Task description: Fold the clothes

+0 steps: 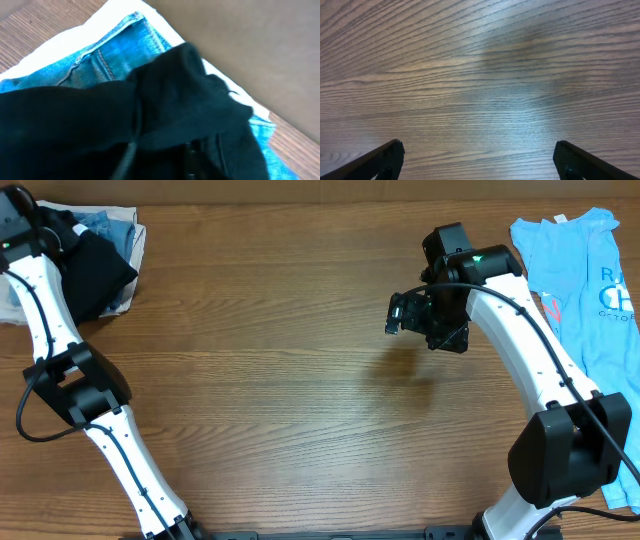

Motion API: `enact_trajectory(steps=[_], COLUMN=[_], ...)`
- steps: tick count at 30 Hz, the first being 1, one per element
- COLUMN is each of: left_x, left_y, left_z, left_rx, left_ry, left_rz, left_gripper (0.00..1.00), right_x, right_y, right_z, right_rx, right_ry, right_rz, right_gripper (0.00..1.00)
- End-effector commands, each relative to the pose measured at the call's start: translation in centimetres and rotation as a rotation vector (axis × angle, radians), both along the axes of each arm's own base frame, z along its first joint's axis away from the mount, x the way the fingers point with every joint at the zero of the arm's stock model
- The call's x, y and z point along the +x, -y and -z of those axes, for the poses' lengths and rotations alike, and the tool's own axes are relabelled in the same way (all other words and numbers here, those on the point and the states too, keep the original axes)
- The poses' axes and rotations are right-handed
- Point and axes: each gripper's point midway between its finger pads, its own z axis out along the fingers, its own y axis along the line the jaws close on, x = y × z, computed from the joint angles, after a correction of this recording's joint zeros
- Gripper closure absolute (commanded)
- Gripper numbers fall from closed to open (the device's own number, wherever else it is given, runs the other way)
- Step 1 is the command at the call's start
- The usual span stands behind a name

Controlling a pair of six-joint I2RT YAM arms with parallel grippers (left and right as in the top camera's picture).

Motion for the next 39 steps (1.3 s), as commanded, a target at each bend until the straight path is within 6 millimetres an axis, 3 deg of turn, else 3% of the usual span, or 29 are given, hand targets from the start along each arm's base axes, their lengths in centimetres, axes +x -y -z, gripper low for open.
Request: enact_trajectory(steps=[1, 2, 3, 4, 5, 6, 10, 14, 16, 21, 25, 30, 35, 39], left_x=[0.3, 0.4, 0.3, 0.1, -0.2, -1.0, -3.5, -6.6, -8.1, -12.5, -16.3, -23.1, -29.3, -33.9], left_y=[1.1, 1.5, 1.8, 2.0, 2.2, 2.6, 3.9, 5.6, 7.4, 14.0, 17.2, 22.7, 26.6, 29.6], left_z=[-4.5, -6.2, -8.2, -10.0, -12.0, -15.1, -21.8, -26.9, -29.2, -33.2, -35.7, -39.2, -42.0, -42.5], left_rx=[-0.017, -0.016, -0.010, -0.006, -0.003, 0.003, 0.003, 0.013, -0.011, -0.148, -0.184, -0.136, -0.026, 0.026], left_ry=[0.077, 0.106, 0.137, 0.163, 0.191, 0.227, 0.299, 0.334, 0.351, 0.367, 0.368, 0.370, 0.401, 0.396], left_rz=[0.036, 0.051, 0.064, 0.063, 0.056, 0.049, 0.028, 0.031, 0.077, 0.269, 0.330, 0.511, 0.617, 0.704], left_gripper=[0.59, 0.53, 0.37, 0.13, 0.00, 0.00, 0.00, 0.00, 0.00, 0.00, 0.00, 0.00, 0.00, 0.00], right_x=[0.0, 0.0, 0.0, 0.0, 0.0, 0.1, 0.0, -0.1, -0.2, -1.2, -2.4, -5.1, -8.8, -11.6], right_y=[0.1, 0.1, 0.1, 0.1, 0.1, 0.1, 0.1, -0.2, -1.0, -2.5, -3.1, -3.4, -2.5, -1.3], right_z=[0.1, 0.1, 0.1, 0.1, 0.1, 0.1, 0.1, 0.0, -0.2, -1.3, -3.4, -9.2, -14.3, -17.2], right_rx=[-0.010, -0.009, -0.010, -0.010, -0.010, -0.009, -0.008, 0.012, 0.059, 0.141, 0.151, 0.160, 0.150, 0.165], right_ry=[0.001, 0.001, 0.001, 0.002, 0.003, 0.005, 0.004, -0.004, -0.011, -0.028, 0.009, 0.161, 0.314, 0.405], right_rz=[0.005, 0.005, 0.005, 0.005, 0.005, 0.005, 0.005, 0.003, -0.003, -0.020, -0.047, -0.099, -0.127, -0.127], right_gripper=[0.00, 0.00, 0.00, 0.00, 0.00, 0.00, 0.00, 0.00, 0.00, 0.00, 0.00, 0.00, 0.00, 0.00])
